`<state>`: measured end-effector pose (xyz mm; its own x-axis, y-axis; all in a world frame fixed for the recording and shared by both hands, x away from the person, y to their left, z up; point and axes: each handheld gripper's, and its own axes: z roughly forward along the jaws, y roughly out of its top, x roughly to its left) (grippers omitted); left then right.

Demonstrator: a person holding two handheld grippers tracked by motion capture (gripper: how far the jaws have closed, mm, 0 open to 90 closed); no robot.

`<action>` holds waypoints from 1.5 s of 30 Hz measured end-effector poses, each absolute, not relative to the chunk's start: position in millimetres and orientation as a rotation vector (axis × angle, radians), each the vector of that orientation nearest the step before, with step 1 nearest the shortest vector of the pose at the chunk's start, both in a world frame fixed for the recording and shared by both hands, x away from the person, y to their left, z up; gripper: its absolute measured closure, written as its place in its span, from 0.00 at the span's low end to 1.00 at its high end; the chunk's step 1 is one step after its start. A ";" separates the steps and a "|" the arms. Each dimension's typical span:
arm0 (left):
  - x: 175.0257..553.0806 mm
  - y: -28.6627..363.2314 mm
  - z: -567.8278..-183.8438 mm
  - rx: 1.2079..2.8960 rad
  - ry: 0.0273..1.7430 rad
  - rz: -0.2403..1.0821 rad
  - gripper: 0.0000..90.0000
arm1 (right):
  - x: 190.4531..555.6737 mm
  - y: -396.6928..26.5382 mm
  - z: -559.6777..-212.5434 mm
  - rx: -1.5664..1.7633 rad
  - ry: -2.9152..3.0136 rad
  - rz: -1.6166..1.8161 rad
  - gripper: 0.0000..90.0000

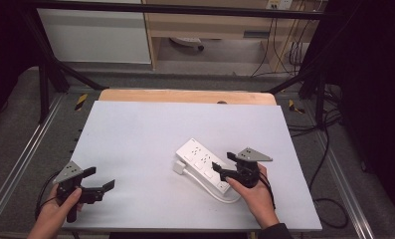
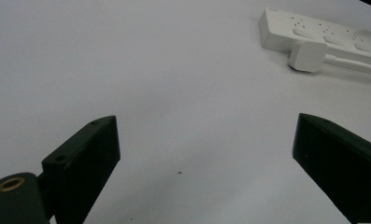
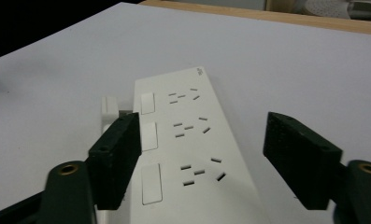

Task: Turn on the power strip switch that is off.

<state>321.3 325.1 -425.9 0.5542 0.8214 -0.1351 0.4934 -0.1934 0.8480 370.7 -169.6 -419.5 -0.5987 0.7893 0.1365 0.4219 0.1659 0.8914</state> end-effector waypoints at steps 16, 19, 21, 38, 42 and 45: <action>321.2 325.3 -426.2 1.849 1.080 0.439 0.09 | 370.4 -177.3 -408.3 1.208 1.974 1.382 0.04; 321.2 325.7 -426.5 1.848 1.083 0.439 0.09 | 367.5 -180.3 -404.1 1.195 1.958 1.388 0.04; 321.3 325.9 -426.5 1.848 1.084 0.439 0.09 | 366.1 -182.5 -400.9 1.182 1.932 1.400 0.03; 321.0 326.5 -426.4 1.842 1.087 0.444 0.08 | 360.0 -204.5 -375.4 1.141 1.819 1.408 0.04; 321.0 326.7 -426.2 1.840 1.089 0.444 0.08 | 358.1 -214.8 -373.1 1.144 1.799 1.399 0.04; 321.0 326.8 -426.1 1.839 1.091 0.445 0.08 | 357.4 -223.3 -372.4 1.156 1.778 1.389 0.04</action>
